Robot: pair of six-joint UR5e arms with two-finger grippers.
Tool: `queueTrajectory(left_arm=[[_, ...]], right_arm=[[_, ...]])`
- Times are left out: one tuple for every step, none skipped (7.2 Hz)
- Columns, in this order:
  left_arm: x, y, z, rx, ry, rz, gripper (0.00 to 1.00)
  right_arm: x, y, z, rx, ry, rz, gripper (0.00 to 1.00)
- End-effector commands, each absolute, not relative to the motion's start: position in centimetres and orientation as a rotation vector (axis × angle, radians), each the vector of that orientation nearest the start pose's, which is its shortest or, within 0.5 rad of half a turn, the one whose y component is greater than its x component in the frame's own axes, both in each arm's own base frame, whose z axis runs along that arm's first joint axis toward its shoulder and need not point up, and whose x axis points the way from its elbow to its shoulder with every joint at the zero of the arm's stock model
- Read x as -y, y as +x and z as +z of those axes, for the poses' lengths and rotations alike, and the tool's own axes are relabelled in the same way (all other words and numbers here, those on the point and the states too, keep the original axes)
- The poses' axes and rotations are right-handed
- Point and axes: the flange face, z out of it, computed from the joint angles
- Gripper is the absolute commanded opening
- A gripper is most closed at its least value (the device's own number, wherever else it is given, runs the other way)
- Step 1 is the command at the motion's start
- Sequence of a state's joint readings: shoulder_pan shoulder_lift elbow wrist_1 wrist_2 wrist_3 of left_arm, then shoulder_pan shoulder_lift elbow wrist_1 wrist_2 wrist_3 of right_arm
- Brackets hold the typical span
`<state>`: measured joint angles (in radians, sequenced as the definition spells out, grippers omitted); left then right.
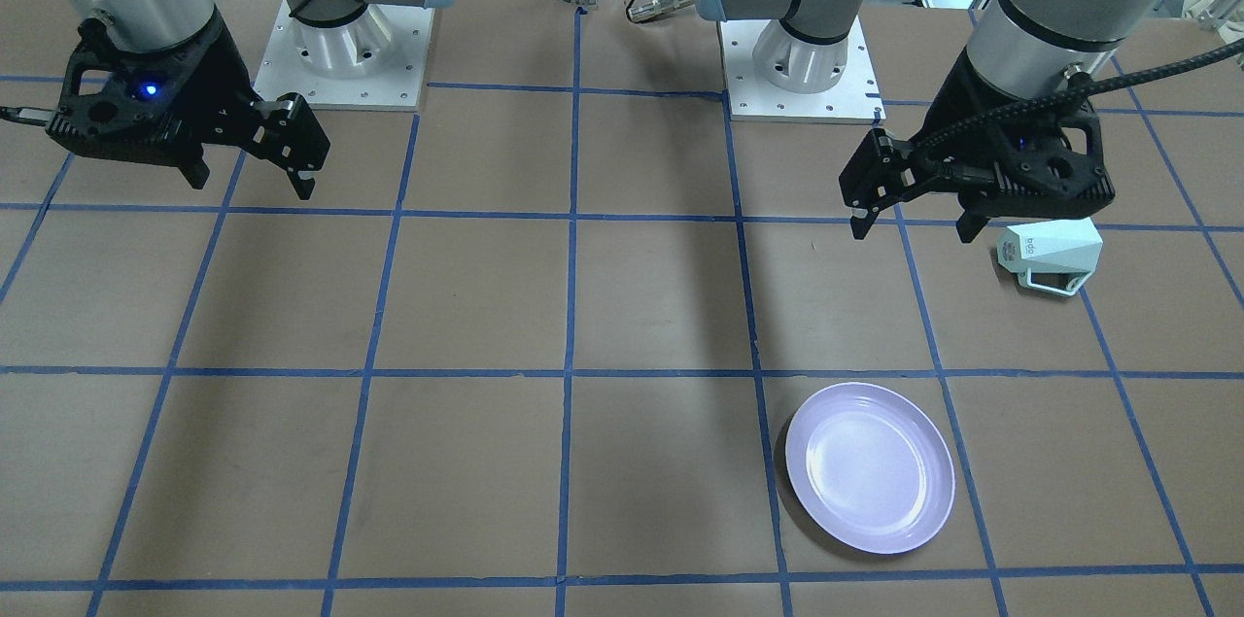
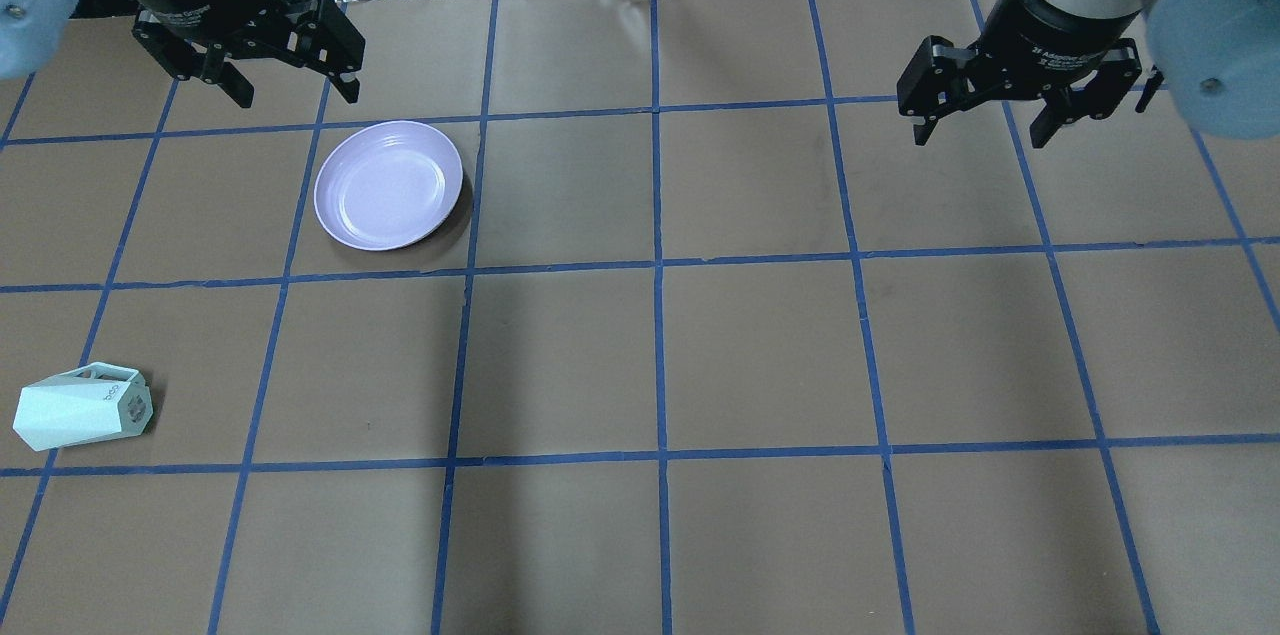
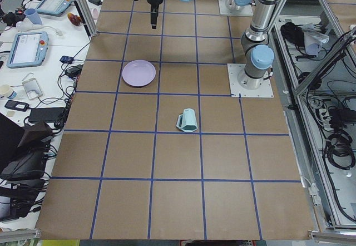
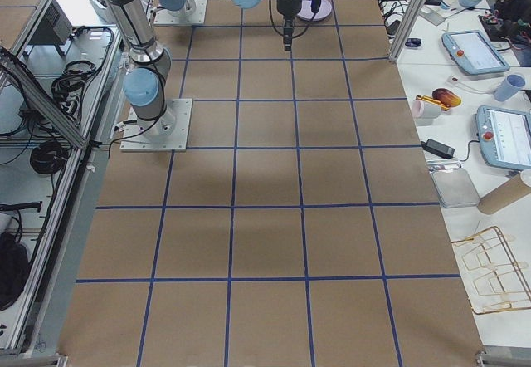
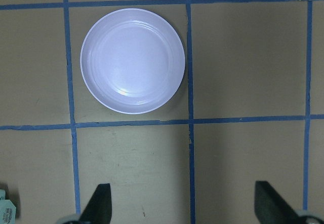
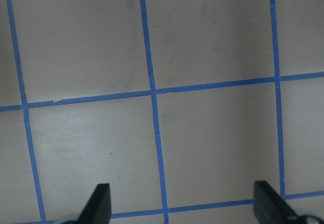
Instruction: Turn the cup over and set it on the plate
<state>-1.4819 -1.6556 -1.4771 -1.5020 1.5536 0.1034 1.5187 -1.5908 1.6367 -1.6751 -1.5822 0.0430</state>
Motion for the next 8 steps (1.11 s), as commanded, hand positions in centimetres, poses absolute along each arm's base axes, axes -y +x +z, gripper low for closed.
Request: queueTrajectory(left_arm=[[54.52,-8.61,49.81,-3.148,0.02,-0.125,1.0],[54.71,-8.51,50.1,-3.148,0.006,-0.135,1.0],[54.69,-8.25,50.17,-3.146,0.008,-0.135,1.0],[54.73,-8.29,50.02,-3.151,0.009,-0.131,1.0],[54.86,-8.29,49.94,-3.152,0.009,-0.131,1.0],[55.09,-8.28,49.77,-3.154,0.006,-0.126,1.0],[55.45,-8.26,49.46,-3.156,0.002,-0.122,1.0],[55.41,-8.27,49.53,-3.156,0.006,-0.124,1.0]], right_arm=[[49.44,10.66,47.65,-3.148,0.15,-0.094,1.0],[49.49,10.64,47.58,-3.149,0.15,-0.092,1.0],[49.49,10.64,47.58,-3.149,0.15,-0.092,1.0],[49.49,10.64,47.58,-3.149,0.15,-0.092,1.0],[49.49,10.66,47.58,-3.148,0.15,-0.092,1.0],[49.44,10.65,47.65,-3.149,0.15,-0.094,1.0],[49.49,10.64,47.58,-3.149,0.15,-0.092,1.0],[49.44,10.64,47.65,-3.149,0.15,-0.094,1.0]])
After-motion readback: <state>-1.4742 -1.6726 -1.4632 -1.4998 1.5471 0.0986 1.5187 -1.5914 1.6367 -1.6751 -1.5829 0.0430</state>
